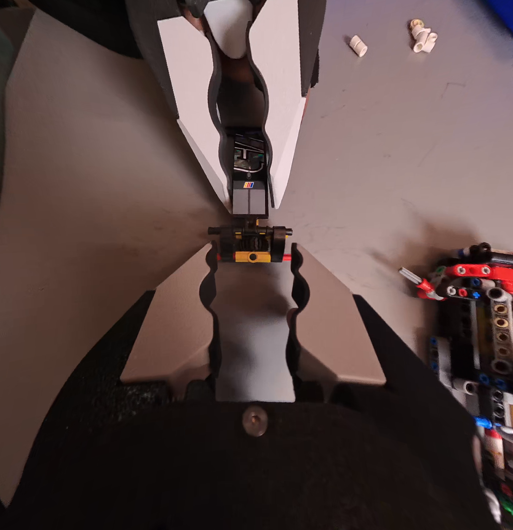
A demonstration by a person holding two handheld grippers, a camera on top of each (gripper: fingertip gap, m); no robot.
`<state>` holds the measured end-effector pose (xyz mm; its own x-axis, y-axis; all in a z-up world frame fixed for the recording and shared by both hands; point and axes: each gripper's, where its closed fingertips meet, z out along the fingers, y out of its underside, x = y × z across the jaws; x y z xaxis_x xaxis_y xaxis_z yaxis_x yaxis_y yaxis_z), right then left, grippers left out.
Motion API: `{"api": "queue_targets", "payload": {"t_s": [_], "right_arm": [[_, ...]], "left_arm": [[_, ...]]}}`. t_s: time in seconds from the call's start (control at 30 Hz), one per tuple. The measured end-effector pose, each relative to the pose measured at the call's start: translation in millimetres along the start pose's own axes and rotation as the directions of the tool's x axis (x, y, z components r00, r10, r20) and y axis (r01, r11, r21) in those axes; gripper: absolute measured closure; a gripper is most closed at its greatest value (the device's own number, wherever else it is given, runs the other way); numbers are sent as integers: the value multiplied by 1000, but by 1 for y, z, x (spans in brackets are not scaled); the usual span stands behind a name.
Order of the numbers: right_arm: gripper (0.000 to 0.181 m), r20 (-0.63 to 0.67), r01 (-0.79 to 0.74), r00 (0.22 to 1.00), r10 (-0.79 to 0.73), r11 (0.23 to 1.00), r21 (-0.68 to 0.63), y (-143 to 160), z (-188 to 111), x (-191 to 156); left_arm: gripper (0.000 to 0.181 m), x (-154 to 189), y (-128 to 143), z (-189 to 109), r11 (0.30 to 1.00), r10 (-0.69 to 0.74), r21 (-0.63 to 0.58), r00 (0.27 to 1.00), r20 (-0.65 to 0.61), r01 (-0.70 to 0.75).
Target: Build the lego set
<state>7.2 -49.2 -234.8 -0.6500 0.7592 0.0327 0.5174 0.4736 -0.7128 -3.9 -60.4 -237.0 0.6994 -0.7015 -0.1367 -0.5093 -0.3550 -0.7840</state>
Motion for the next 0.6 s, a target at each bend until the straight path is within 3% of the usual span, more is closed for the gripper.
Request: {"api": "queue_targets", "payload": {"t_s": [0.07, 0.37, 0.6], "right_arm": [[140, 5, 10, 1000, -10, 1000, 14, -1, 1, -3], [141, -73, 107, 992, -102, 991, 77, -1, 1, -4], [143, -146, 145, 981, -128, 984, 107, -3, 3, -2]], "left_arm": [[158, 2, 0, 0, 1000, 10, 2, 1000, -1, -10], [151, 10, -4, -2, 999, -34, 40, 997, -74, 37], [157, 6, -3, -3, 998, -49, 42, 997, -64, 51]]}}
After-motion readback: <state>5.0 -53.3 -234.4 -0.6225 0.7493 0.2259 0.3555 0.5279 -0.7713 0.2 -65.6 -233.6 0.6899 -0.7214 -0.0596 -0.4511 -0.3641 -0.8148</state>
